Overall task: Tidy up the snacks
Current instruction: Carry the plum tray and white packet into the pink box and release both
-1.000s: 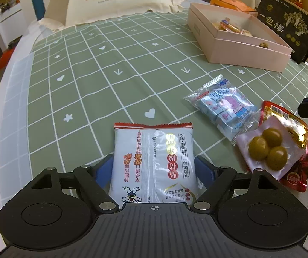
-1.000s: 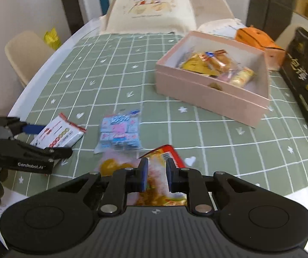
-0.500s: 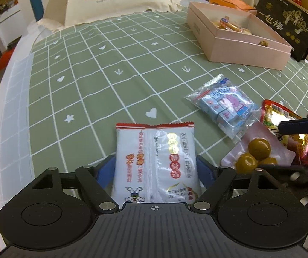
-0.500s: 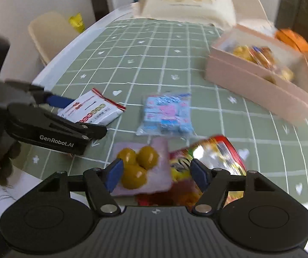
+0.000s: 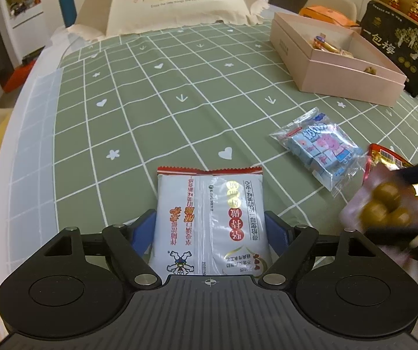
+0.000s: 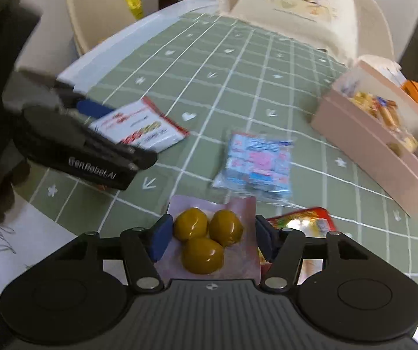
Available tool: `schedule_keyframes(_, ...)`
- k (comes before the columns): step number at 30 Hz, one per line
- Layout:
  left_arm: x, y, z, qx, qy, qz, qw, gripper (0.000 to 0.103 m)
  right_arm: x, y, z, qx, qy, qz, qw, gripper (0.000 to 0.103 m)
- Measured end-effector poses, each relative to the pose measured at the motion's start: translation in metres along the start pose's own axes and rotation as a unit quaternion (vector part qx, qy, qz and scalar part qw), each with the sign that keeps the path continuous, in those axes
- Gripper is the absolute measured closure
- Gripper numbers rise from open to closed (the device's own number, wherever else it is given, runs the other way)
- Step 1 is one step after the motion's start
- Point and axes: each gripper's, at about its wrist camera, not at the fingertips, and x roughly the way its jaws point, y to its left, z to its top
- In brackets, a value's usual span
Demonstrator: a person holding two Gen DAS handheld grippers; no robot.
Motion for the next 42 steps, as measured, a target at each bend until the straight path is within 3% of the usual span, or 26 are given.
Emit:
schedule_keyframes(3,-0.001,0.002,0.004,-0.007,0.009,-0.006,0.9999,0.022,-0.019,-0.022,0.0,0.042,-0.016,0.009,0.999,0.043)
schedule_keyframes(8,-0.023,-0.001,0.013,-0.041,-0.036,-0.096,0.9939,0.022,-0.05,-0.055,-0.005,0.093,-0.045,-0.019,0.995,0.043)
schedule_keyframes(12,-0.06,-0.026,0.068,-0.005,-0.111,-0.151,0.9822,0.022,-0.068,-0.079,-0.012,0.124,-0.055,-0.049,0.99,0.043)
schedule_keyframes(16,-0.07,-0.053,0.142,0.023,-0.149,-0.192,0.9696,0.022,-0.084,-0.1,-0.012,0.146,-0.077,-0.069,0.984,0.042)
schedule_keyframes(19,-0.049,-0.075,0.196,0.016,-0.142,-0.23,0.9625,0.022,-0.091,-0.109,-0.007,0.149,-0.095,-0.081,0.981,0.042)
schedule_keyframes(23,-0.004,-0.107,0.247,0.014,-0.149,-0.22,0.964,0.022,-0.088,-0.123,0.003,0.172,-0.107,-0.083,0.976,0.042)
schedule_keyframes(25,0.041,-0.132,0.261,0.057,-0.098,-0.193,0.9748,0.023,-0.085,-0.129,0.007,0.188,-0.108,-0.082,0.973,0.042)
schedule_keyframes(26,0.053,-0.135,0.264,0.046,-0.089,-0.192,0.9764,0.024,-0.083,-0.131,0.008,0.193,-0.107,-0.083,0.972,0.042)
schedule_keyframes(28,0.056,-0.117,0.259,-0.018,-0.117,-0.226,0.9668,0.027,-0.08,-0.136,0.008,0.198,-0.106,-0.093,0.97,0.041)
schedule_keyframes(30,0.056,-0.108,0.255,-0.052,-0.123,-0.244,0.9605,0.027,-0.079,-0.142,0.002,0.209,-0.106,-0.098,0.967,0.041)
schedule_keyframes(32,0.047,-0.096,0.247,-0.053,-0.131,-0.228,0.9632,0.028,-0.075,-0.153,-0.005,0.232,-0.094,-0.092,0.964,0.041)
schedule_keyframes(34,0.031,-0.081,0.234,-0.053,-0.152,-0.227,0.9604,0.028,-0.071,-0.165,-0.012,0.254,-0.082,-0.09,0.959,0.041)
schedule_keyframes(37,0.01,-0.053,0.198,-0.085,-0.179,-0.215,0.9562,0.027,-0.08,-0.178,-0.012,0.264,-0.106,-0.101,0.953,0.041)
schedule_keyframes(42,0.036,-0.031,0.164,-0.158,-0.106,-0.204,0.9601,0.028,-0.084,-0.21,0.048,0.247,-0.169,-0.112,0.948,0.038)
